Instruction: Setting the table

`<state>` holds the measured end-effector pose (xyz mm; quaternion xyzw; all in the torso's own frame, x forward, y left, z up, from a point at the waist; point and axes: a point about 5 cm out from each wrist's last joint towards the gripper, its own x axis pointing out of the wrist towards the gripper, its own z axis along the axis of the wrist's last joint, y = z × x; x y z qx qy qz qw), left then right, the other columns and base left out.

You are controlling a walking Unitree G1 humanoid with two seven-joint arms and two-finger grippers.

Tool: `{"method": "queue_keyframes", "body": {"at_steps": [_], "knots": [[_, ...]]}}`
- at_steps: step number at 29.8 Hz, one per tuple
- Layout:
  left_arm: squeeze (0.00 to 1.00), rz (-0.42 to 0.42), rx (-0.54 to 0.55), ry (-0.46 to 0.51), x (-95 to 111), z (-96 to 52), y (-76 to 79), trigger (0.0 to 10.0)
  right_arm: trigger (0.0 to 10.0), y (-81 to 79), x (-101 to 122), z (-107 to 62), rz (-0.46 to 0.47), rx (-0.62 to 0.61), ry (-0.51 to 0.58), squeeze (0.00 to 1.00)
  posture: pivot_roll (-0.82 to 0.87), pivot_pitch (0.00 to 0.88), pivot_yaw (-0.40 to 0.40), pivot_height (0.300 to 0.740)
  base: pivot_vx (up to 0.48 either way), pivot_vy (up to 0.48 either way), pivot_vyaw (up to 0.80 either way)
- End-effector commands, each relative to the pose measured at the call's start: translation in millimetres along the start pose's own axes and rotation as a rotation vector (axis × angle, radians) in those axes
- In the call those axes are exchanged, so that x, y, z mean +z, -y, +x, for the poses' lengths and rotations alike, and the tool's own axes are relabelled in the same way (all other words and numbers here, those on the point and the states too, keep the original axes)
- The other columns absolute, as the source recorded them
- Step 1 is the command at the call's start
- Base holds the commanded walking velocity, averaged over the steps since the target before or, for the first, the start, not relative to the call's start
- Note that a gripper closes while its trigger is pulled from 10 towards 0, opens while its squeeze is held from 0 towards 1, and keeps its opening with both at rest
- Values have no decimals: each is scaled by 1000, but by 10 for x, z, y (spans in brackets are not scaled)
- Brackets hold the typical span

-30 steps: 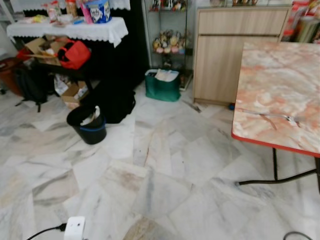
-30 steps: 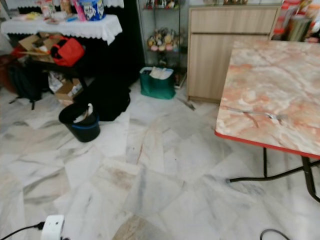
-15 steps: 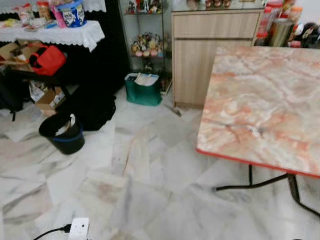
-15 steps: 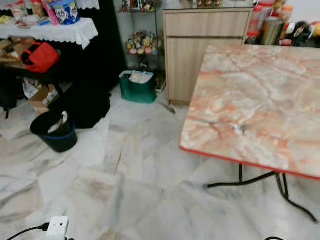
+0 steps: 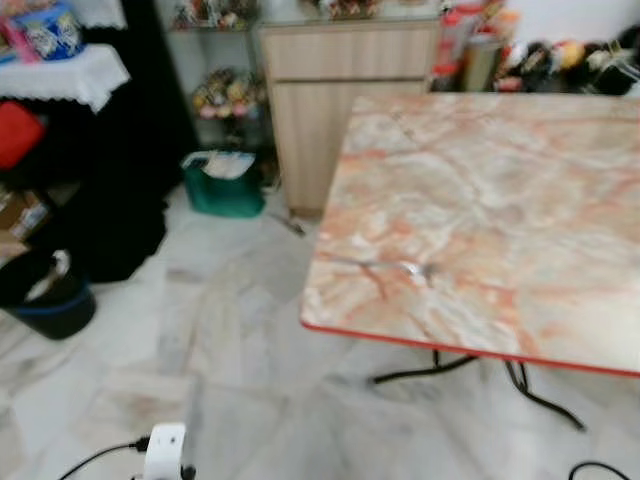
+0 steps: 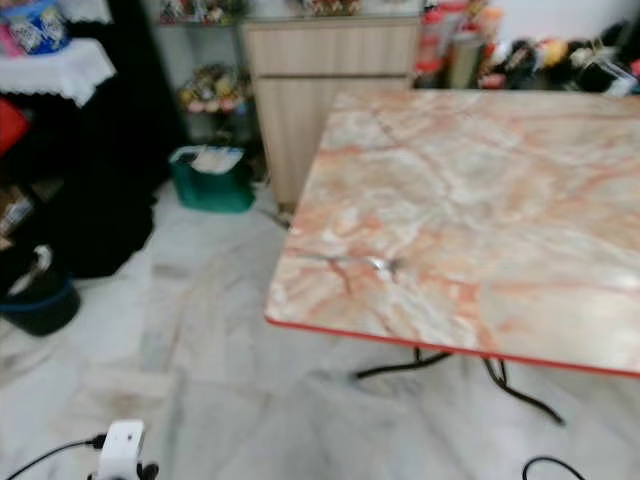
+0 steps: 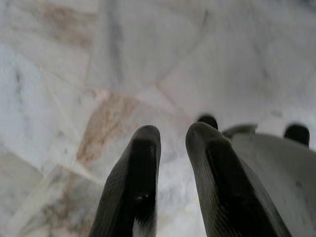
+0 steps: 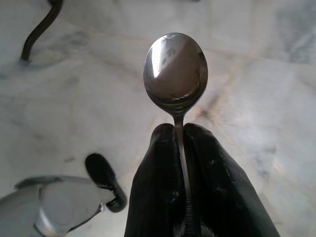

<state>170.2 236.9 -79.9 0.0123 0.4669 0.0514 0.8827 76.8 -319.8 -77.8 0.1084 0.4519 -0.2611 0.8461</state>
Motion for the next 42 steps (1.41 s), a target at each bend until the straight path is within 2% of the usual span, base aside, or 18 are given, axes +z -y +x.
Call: {"method": "queue_keyframes", "body": {"at_steps": [1,16,27,32,42], "knots": [[0,3,21,-19,-48,-18,-76,10000,10000,14,-96,-21,-2,-5,-35,0,48,66,41,740,0,0,-650],[0,34,32,-37,-84,-23,-83,10000,10000,19,-102,-26,0,4,-28,0,41,50,42,740,0,0,0],[0,30,27,-38,-88,-24,-80,10000,10000,27,-102,-24,-6,-3,-42,0,47,71,40,740,0,-248,0],[0,25,31,-42,-93,-25,-84,10000,10000,29,-102,-22,-9,-7,-51,0,48,76,37,740,0,-254,-733],[0,20,31,-39,-82,-21,-75,10000,10000,35,-87,-21,-22,-12,-45,0,47,78,36,740,0,-273,0]]}}
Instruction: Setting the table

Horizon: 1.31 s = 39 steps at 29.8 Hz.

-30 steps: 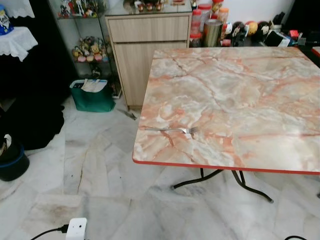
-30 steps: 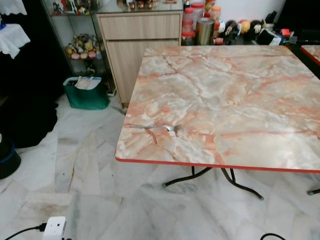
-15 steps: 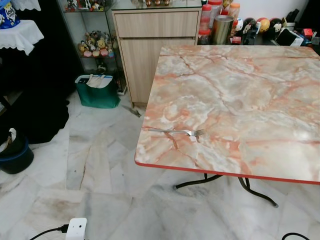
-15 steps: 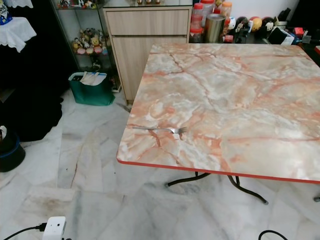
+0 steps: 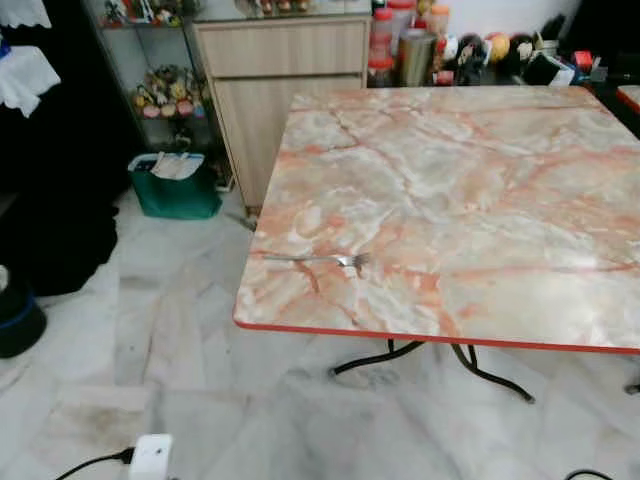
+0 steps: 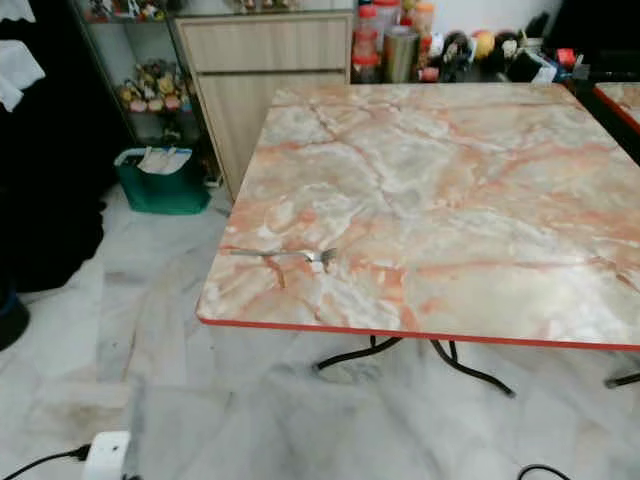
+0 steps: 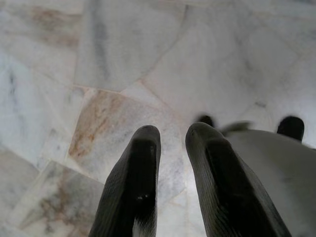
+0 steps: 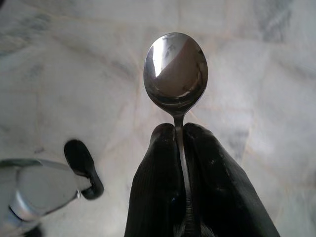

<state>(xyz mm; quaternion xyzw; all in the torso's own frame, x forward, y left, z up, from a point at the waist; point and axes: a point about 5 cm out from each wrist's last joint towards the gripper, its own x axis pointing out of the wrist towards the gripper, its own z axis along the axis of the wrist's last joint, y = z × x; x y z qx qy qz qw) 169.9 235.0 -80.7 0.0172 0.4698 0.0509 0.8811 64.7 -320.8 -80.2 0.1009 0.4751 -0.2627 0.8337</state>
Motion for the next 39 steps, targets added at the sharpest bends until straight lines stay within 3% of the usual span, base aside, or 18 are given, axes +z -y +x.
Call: {"method": "queue_keyframes", "body": {"at_steps": [1,20,22,24,25,26,27,29,39], "knots": [[0,11,26,-33,-75,-23,-94,10000,10000,-37,10,10,-1,8,2,0,47,78,36,740,0,-281,0],[0,16,20,-33,-70,-21,-85,10000,10000,-49,9,12,-7,13,2,0,41,63,39,740,0,-282,0],[0,16,19,-33,-72,-21,-82,10000,10000,-49,10,12,-34,21,-6,0,39,58,39,740,0,-285,0],[0,18,17,-33,-74,-21,-77,10000,10000,-59,69,19,-290,78,-31,0,38,52,36,740,0,-281,0],[0,18,17,-33,-74,-21,-77,10000,10000,-59,69,19,-290,78,-31,0,38,52,36,740,0,-281,0],[0,19,16,-33,-74,-21,-76,10000,10000,-68,100,23,-440,104,-45,0,34,52,37,740,0,-277,0],[0,20,16,-33,-76,-21,-75,10000,10000,-71,110,24,-485,112,-48,0,32,50,36,740,0,-277,0],[0,21,15,-34,-79,-21,-72,10000,10000,-69,110,24,-512,115,-55,0,32,47,34,740,0,-279,0],[0,31,6,-34,-75,-19,-62,10000,10000,-51,97,22,-468,99,-59,0,25,61,35,740,0,-281,0]]}}
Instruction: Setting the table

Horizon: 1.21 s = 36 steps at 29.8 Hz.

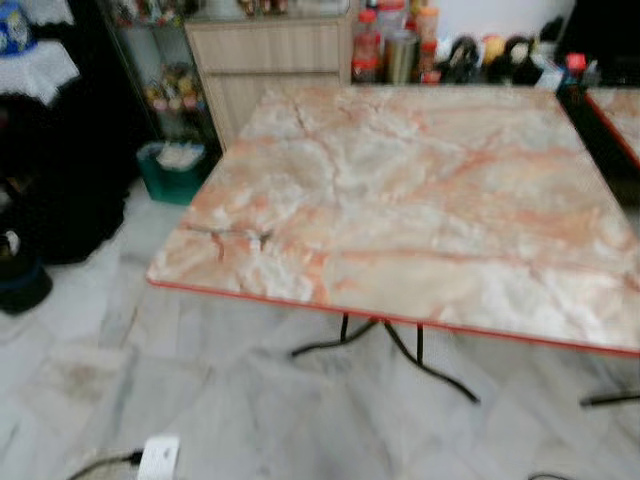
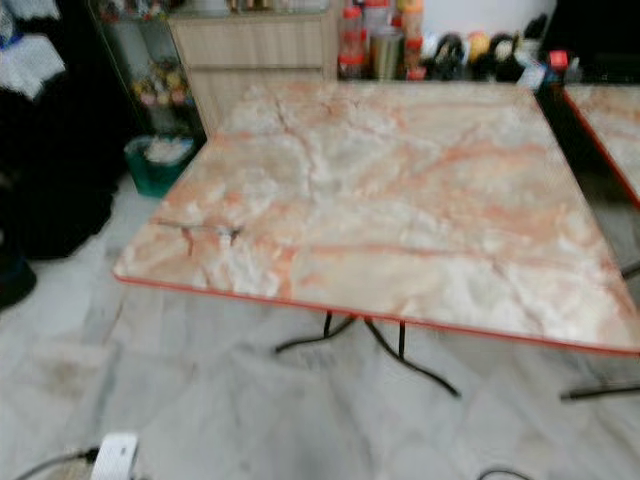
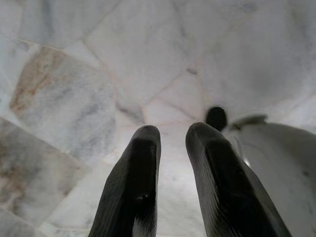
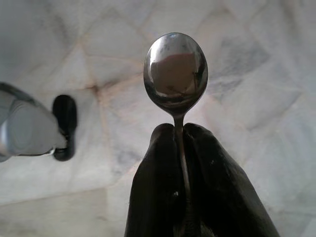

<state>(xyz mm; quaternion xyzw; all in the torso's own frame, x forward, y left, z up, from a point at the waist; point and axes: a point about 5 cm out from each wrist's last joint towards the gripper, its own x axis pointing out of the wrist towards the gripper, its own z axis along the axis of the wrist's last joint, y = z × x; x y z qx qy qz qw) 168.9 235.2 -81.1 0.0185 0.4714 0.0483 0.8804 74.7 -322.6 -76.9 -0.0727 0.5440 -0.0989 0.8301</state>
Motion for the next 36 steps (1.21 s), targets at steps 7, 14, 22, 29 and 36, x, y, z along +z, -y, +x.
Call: {"method": "queue_keyframes", "body": {"at_steps": [7,14,22,29,36], "knots": [[0,28,8,-29,-53,-15,-59,10000,10000,-20,-1,4,93,-1,13,0,26,71,35,740,0,-279,0],[0,26,13,-31,-41,-12,-66,10000,10000,-26,9,9,109,0,14,0,26,79,37,740,0,-281,0],[0,25,14,-31,-36,-11,-68,10000,10000,-9,19,10,62,-20,8,0,27,79,38,740,0,-277,120],[0,27,10,-30,-35,-12,-67,10000,10000,-21,12,10,97,-9,10,0,24,80,39,740,0,-279,146],[0,30,10,-31,-34,-11,-66,10000,10000,-24,17,10,105,-3,18,0,26,84,38,740,0,-277,0]]}}
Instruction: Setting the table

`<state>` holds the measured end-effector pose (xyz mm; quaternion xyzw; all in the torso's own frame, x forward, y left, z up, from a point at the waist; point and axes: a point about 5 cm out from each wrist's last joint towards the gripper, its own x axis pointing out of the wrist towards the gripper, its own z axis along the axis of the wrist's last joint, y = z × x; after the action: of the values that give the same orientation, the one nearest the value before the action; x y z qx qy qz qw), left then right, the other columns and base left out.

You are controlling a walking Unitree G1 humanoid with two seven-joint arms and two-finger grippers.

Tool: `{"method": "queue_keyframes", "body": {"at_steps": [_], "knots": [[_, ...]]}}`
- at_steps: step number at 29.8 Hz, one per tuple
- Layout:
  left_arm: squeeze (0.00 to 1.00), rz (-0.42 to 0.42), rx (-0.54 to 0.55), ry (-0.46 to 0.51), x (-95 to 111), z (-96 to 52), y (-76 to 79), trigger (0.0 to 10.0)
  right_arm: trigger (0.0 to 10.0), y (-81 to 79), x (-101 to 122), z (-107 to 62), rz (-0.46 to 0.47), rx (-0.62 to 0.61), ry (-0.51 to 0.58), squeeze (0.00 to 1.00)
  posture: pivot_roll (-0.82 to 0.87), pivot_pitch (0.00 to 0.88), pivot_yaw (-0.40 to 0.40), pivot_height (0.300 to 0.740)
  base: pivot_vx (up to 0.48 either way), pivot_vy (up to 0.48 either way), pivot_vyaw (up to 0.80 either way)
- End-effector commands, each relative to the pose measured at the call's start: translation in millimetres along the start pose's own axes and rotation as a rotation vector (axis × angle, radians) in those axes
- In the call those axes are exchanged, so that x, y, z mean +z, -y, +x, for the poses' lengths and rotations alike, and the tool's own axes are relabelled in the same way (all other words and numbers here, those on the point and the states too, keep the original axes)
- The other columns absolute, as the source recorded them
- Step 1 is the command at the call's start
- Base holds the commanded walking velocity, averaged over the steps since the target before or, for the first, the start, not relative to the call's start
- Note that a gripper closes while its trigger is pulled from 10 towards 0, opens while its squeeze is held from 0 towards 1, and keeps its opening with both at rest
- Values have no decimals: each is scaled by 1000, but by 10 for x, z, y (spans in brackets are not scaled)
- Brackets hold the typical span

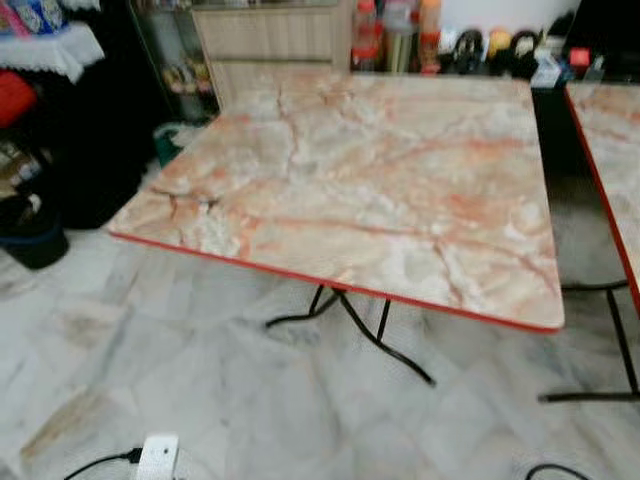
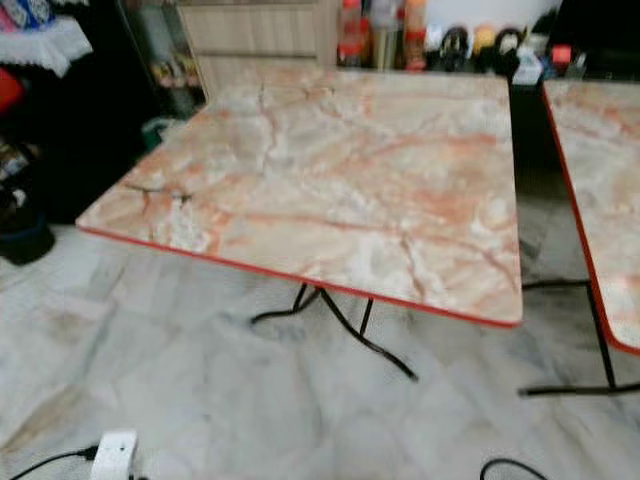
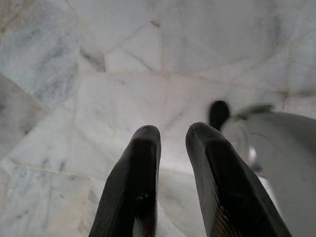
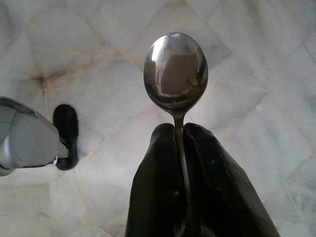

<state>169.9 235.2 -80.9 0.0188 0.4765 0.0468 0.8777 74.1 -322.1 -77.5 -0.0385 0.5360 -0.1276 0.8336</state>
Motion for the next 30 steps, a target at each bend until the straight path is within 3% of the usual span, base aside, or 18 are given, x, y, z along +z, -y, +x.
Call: {"method": "queue_keyframes", "body": {"at_steps": [1,13,18,30], "knots": [[0,27,12,-20,-44,-15,-66,10000,10000,-21,23,8,15,8,12,0,26,84,38,740,0,-277,0],[0,27,7,-18,-45,-14,-58,10000,10000,-5,11,5,8,-4,-2,0,23,81,36,740,0,-277,0],[0,32,4,-18,-47,-14,-52,10000,10000,-2,2,4,18,-4,-8,0,20,77,33,740,0,-280,-723],[0,40,-6,-22,-70,-17,-35,10000,10000,11,-4,-3,5,-13,3,0,-6,45,27,740,0,-277,0]]}}
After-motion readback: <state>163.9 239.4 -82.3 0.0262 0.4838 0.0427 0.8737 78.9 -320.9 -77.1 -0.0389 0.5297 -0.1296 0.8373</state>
